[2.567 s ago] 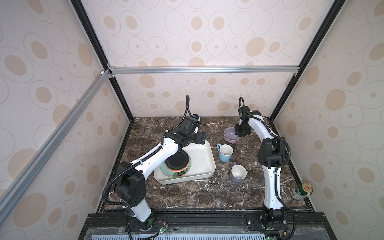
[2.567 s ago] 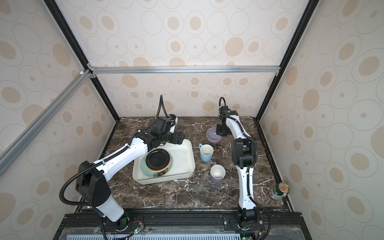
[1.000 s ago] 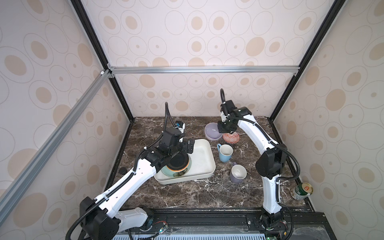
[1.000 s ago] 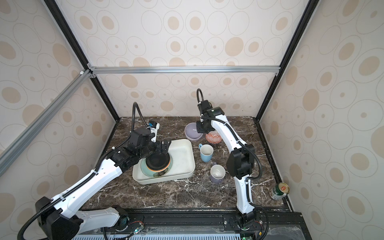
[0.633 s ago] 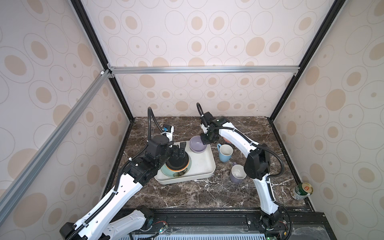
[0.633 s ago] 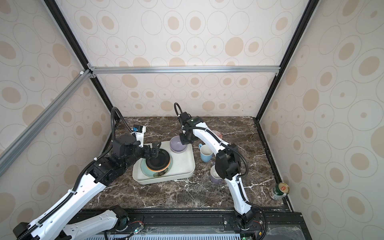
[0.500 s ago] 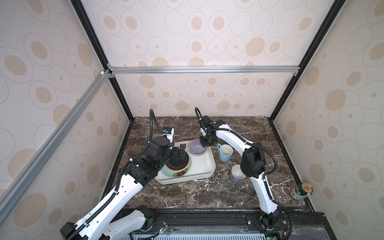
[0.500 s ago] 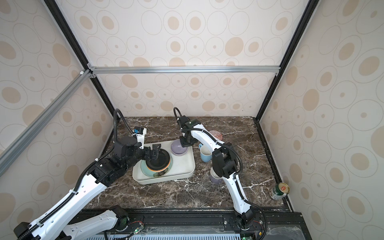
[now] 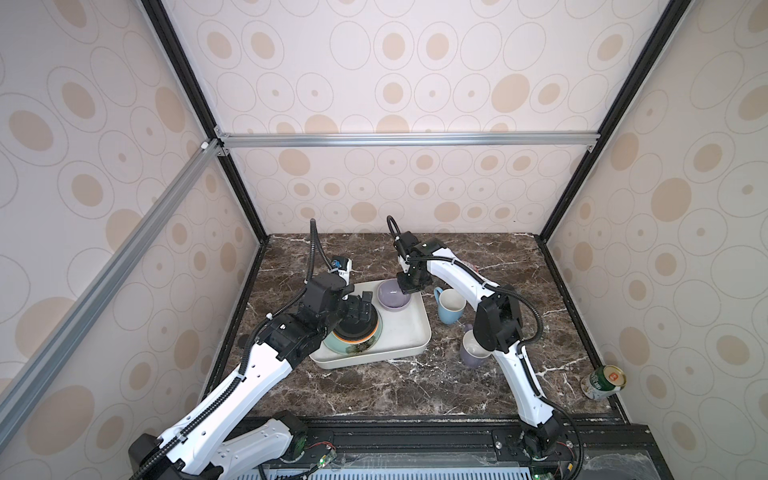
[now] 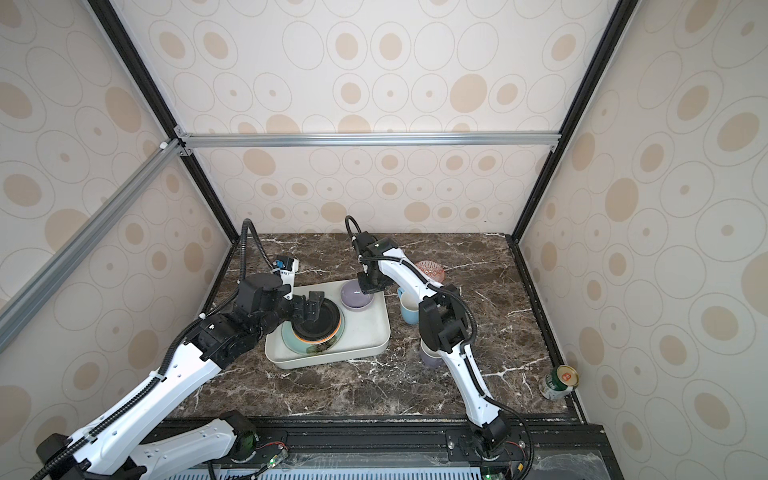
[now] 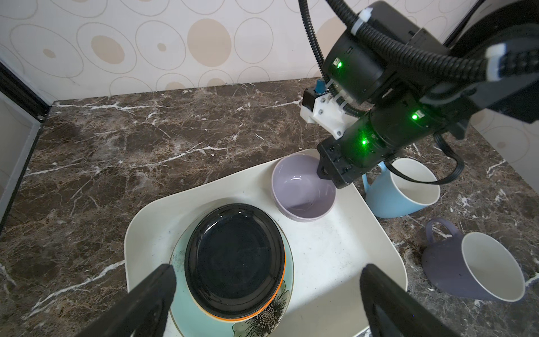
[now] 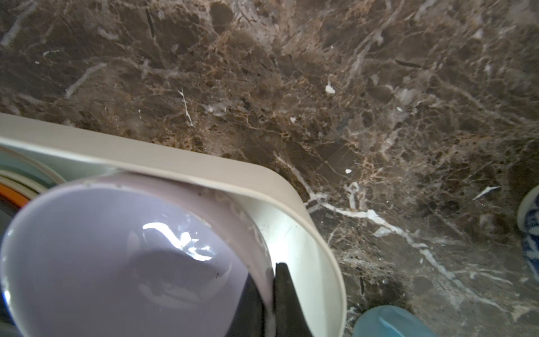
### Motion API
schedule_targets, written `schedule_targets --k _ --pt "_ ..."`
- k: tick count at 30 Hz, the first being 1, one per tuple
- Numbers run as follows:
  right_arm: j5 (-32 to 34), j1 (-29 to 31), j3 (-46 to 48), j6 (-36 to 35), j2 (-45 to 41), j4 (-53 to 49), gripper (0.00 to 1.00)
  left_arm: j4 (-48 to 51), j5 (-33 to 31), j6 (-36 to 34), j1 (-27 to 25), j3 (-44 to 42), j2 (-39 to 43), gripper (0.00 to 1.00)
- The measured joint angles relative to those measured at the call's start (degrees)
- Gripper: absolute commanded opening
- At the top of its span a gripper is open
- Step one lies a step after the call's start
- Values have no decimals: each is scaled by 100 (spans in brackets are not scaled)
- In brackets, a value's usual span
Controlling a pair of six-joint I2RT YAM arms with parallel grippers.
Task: Place the mixed dishes into the plastic bin
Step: 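Release the lavender bowl in the bin and move the right gripper to the orange bowl, then lower the right gripper and grasp the rim of the orange-patterned bowl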
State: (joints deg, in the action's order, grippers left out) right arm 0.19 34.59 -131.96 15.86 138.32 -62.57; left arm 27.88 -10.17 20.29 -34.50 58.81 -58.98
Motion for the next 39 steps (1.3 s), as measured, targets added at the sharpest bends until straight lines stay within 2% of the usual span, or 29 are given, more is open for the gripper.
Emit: schedule_targets --k 4,12,17,22,29,34,39 --pt "50 -7 -151 -20 0 72 32 -37 2 0 0 0 -76 99" --pt "116 -20 -323 -55 -24 66 33 -46 11 0 0 0 -111 99" --pt "125 -166 -323 -72 -409 0 35 -48 70 -2 4 2 -109 99" --pt "199 -914 31 -33 -1300 74 38 -66 271 -28 4 149 -282 99" --pt "313 -2282 1676 98 -2479 494 52 -295 678 -87 4 1038 -1362 99" --pt "87 -2743 2581 166 -2531 813 53 -540 1049 -90 4 1711 -2221 99" --pt "-170 -2824 2682 168 -2275 988 53 -640 1318 -87 -11 2326 -3027 99"
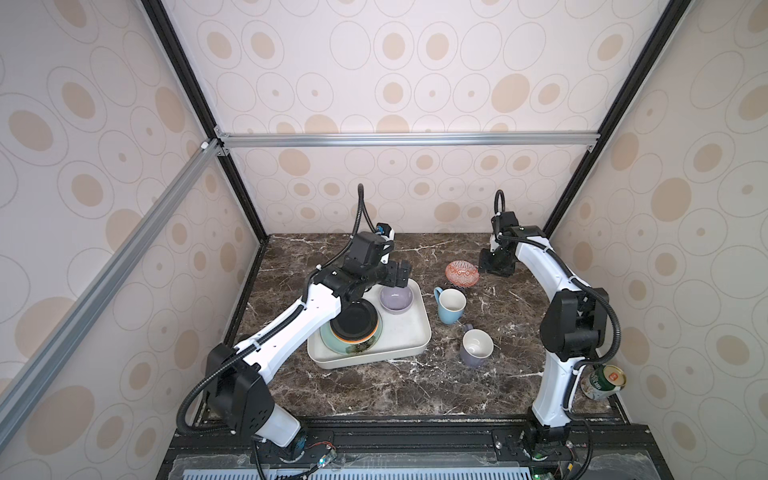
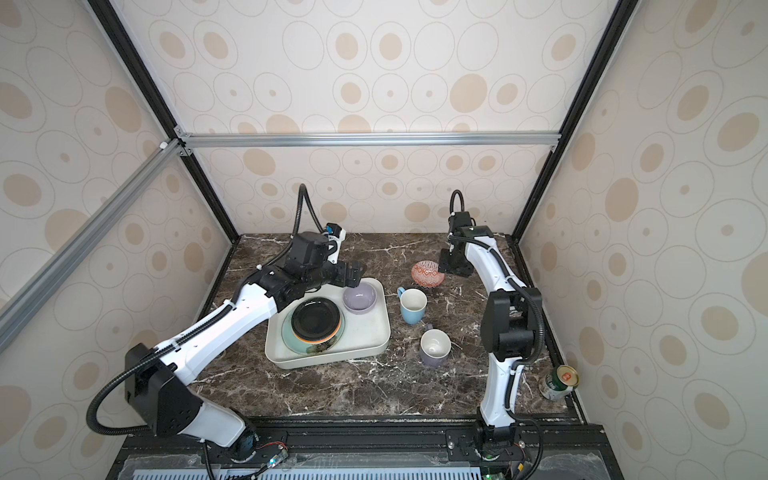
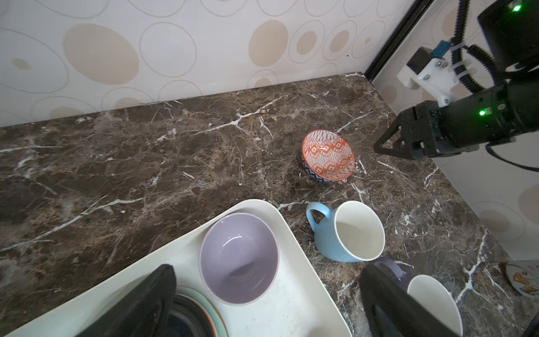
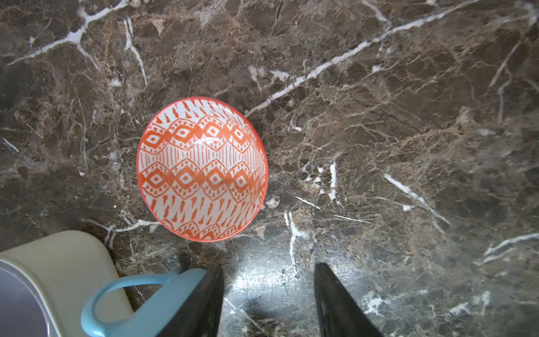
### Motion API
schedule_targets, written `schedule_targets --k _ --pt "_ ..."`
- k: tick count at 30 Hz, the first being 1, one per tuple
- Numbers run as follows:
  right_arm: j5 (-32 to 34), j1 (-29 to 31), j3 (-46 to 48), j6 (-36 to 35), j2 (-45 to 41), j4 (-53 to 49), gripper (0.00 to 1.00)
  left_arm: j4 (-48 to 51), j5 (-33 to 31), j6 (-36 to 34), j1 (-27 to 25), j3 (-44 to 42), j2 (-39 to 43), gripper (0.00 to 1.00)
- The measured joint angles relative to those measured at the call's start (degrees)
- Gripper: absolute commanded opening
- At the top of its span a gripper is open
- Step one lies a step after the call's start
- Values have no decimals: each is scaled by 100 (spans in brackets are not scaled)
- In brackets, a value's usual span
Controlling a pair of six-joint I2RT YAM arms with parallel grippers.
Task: Place the mixed dishes into the plastic bin
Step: 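Lower the right gripper and grasp the rim of the orange-patterned bowl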
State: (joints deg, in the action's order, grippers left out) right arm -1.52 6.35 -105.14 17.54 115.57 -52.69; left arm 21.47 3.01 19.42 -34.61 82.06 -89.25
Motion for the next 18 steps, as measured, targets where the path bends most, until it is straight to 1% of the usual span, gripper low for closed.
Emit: schedule_targets --k 8,14,18 --pt "-249 -17 -17 17 535 262 53 37 195 -2 -79 658 -734 99" --pt "-343 -37 -181 42 951 297 52 44 269 -2 -92 887 -927 99" --pt "-407 -37 -332 63 1167 297 49 44 293 -4 -94 896 -975 99"
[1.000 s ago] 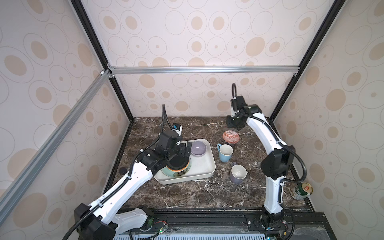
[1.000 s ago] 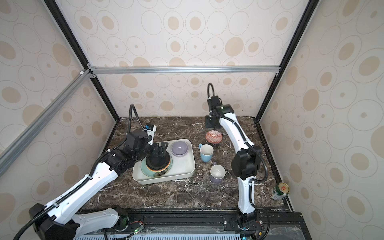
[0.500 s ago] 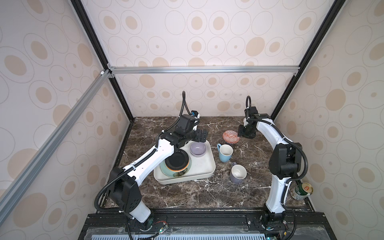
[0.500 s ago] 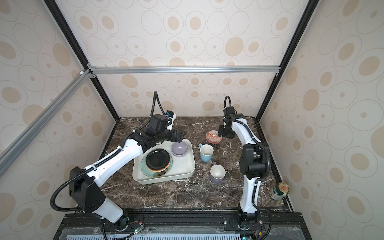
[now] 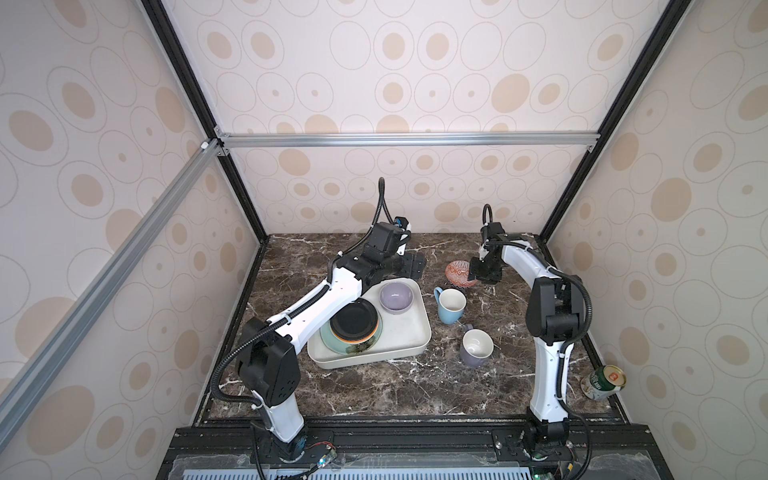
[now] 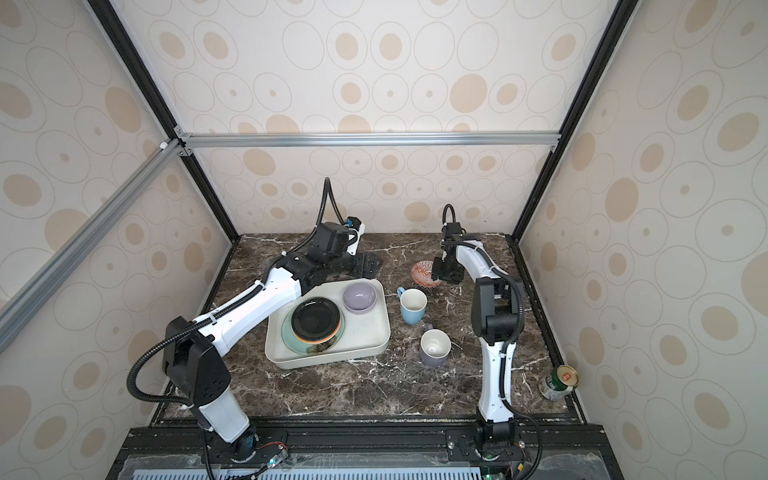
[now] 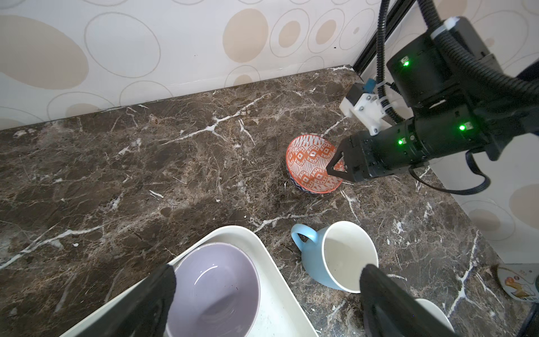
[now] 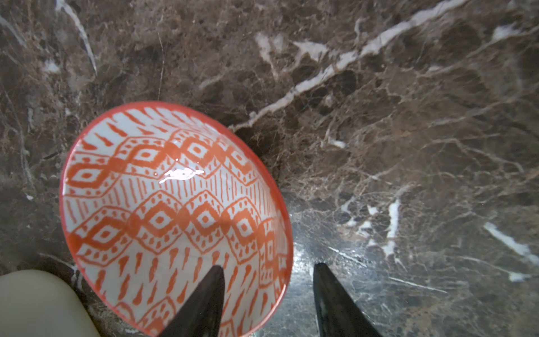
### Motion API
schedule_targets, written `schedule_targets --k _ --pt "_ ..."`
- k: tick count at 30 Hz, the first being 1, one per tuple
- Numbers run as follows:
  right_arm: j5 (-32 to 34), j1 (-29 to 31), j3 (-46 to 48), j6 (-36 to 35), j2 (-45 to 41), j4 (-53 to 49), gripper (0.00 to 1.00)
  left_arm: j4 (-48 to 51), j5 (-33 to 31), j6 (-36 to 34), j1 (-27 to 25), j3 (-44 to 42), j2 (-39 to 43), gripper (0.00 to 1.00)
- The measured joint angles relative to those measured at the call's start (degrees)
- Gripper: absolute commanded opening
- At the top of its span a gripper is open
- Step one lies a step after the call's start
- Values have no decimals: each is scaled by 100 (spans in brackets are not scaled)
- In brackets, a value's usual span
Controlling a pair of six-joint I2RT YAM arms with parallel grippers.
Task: Place the mixed dishes into the plastic bin
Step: 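Lower the right gripper and grasp the rim of the orange-patterned bowl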
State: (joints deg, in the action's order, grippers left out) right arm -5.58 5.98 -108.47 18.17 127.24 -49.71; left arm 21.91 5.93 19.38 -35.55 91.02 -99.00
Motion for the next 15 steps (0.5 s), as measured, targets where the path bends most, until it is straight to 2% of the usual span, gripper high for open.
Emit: schedule_targets --k 5,10,15 --pt "-50 0 -236 46 243 0 35 0 0 -13 0 0 -11 99" --pt "-57 -7 -323 85 339 -44 16 -20 -4 -20 -2 -111 -2 99" --pt "-87 -11 -393 103 352 -59 8 -7 -55 -48 -11 -433 15 99"
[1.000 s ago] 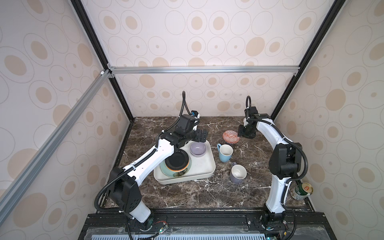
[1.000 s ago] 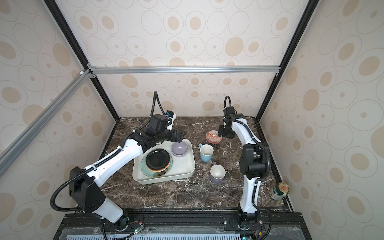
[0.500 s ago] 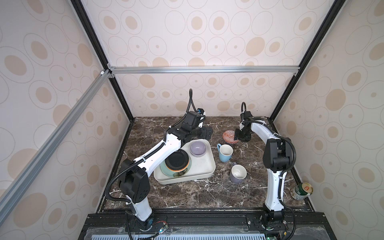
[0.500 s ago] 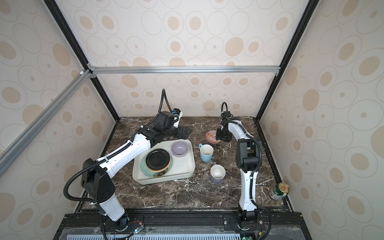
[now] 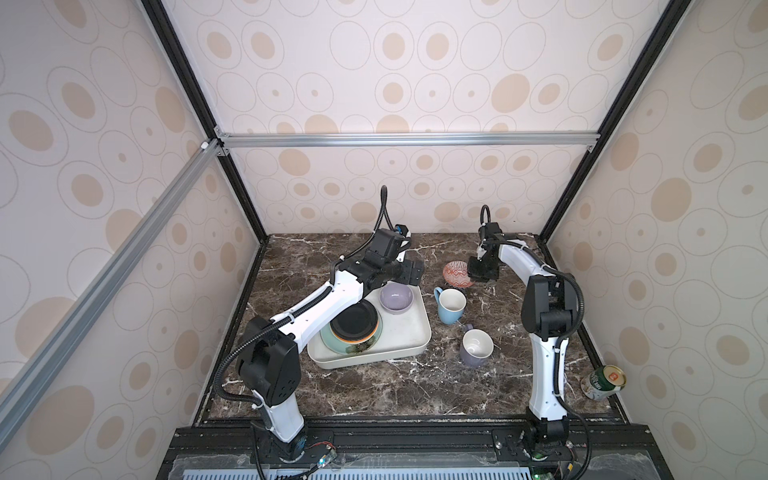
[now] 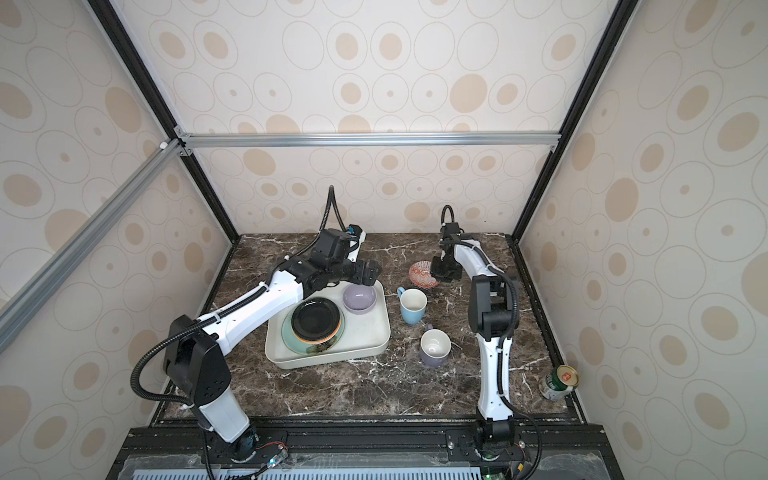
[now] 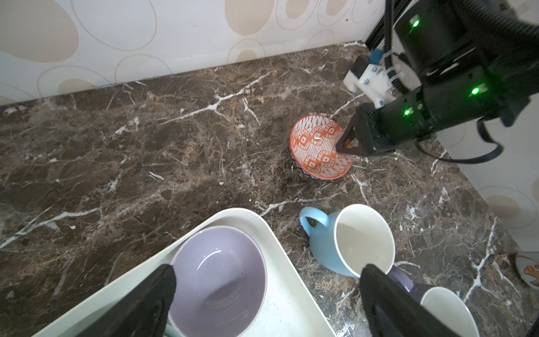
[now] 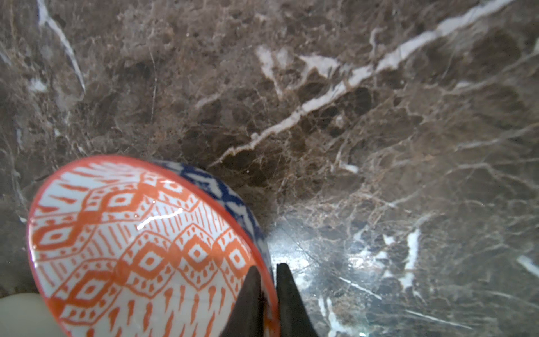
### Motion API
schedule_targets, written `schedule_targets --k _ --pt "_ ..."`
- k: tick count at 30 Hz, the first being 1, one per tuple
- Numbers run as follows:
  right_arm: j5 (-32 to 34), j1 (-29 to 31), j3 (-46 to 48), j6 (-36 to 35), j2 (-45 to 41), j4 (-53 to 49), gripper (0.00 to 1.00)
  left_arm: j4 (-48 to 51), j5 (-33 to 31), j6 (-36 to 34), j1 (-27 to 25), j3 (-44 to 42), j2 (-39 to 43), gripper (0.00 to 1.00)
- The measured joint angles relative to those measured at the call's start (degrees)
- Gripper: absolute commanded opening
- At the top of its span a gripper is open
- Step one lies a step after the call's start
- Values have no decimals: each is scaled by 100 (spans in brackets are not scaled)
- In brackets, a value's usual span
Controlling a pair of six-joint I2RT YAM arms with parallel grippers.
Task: Place the mixed dishes into the plastic bin
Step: 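Lower the right gripper and grasp the rim of the orange-patterned bowl, then lift the orange-patterned bowl and carry it over the lavender bowl in the bin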
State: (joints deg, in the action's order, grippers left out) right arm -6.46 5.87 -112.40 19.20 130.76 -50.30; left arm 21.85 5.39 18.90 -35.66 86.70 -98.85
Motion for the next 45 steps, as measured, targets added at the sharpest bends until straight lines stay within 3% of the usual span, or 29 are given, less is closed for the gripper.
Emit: schedule_targets --k 14,24,32,37,45 --pt "50 2 -35 74 -4 -31 3 -20 -313 -92 -4 -605 901 99" --pt "356 -4 -621 74 -17 -389 3 0 -570 -160 2 -1062 1360 99" --pt "341 39 -761 72 -391 -544 3 -39 -702 -162 94 -1506 1993 99" --pt "372 284 -898 70 -623 -638 3 -33 -730 -160 133 -1904 2363 99" --pt "411 1196 -1368 72 -671 -833 3 -4 -855 -157 236 -2424 3252 99"
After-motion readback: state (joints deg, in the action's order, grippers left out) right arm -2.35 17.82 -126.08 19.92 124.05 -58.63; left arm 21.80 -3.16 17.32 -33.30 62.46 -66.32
